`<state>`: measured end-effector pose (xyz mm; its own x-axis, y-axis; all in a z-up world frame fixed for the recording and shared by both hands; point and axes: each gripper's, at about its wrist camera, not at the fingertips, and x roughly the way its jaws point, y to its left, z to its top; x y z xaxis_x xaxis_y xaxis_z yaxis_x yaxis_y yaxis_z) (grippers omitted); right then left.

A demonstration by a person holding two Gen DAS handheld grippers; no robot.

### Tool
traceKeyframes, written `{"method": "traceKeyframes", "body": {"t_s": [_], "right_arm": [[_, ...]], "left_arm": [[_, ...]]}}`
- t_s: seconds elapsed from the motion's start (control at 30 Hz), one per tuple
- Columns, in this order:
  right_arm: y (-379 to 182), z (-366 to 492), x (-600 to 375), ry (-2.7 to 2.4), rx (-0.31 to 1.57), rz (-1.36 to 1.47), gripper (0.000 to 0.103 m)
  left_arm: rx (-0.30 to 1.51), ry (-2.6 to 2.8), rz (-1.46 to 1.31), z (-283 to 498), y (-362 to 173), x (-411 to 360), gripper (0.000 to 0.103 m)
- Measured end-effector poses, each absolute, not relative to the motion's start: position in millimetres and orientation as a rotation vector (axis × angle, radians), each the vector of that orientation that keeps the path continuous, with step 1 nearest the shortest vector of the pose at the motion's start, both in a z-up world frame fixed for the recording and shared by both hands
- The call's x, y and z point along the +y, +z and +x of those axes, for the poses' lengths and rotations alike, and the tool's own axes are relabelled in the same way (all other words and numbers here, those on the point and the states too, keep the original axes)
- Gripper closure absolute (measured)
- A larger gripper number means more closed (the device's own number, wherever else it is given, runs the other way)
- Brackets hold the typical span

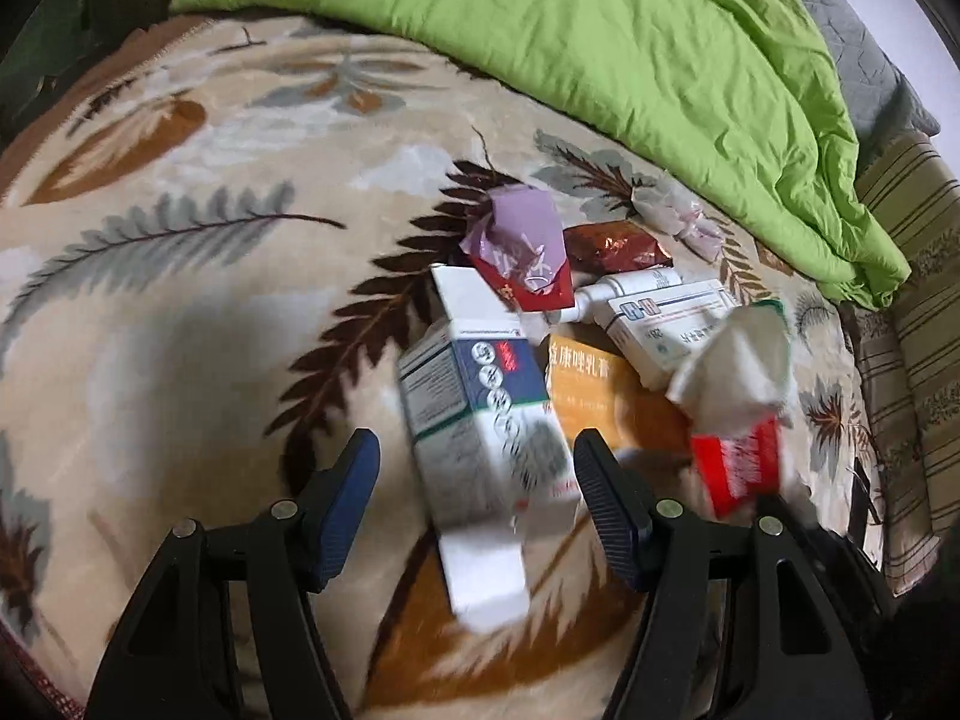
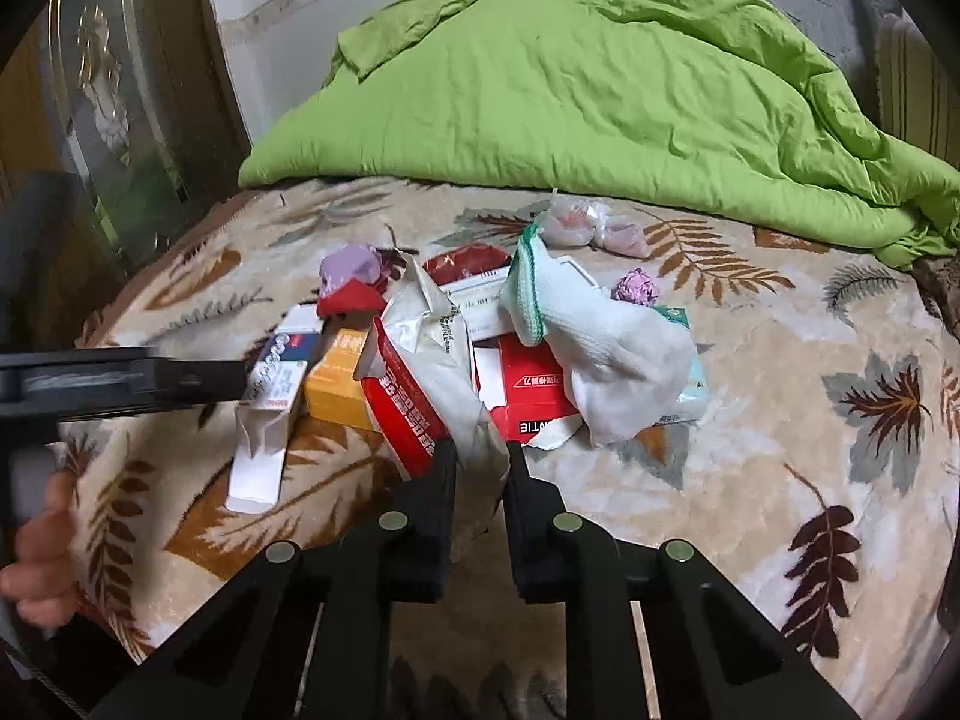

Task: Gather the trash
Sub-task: 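Grasp the white-blue medicine box with the left tool while the right tool grasps the red-white snack bag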

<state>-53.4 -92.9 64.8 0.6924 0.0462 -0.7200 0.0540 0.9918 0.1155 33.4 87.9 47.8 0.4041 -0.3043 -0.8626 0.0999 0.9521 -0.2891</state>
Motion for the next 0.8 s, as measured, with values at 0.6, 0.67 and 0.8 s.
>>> {"method": "traceKeyframes", "body": {"t_s": [0.6, 0.67, 0.8], "right_arm": [[74, -59, -85, 0.026, 0.733, 0.110, 0.088], [74, -59, -78, 0.036, 0.734, 0.092, 0.088], [73, -62, -64, 0.054, 0.724, 0.045, 0.088]], "left_arm": [[0.922, -0.310, -0.236, -36, 62, 117, 0.060], [0.878, -0.298, -0.218, -45, 65, 118, 0.061], [0.815, -0.276, -0.167, -58, 74, 116, 0.062]]}}
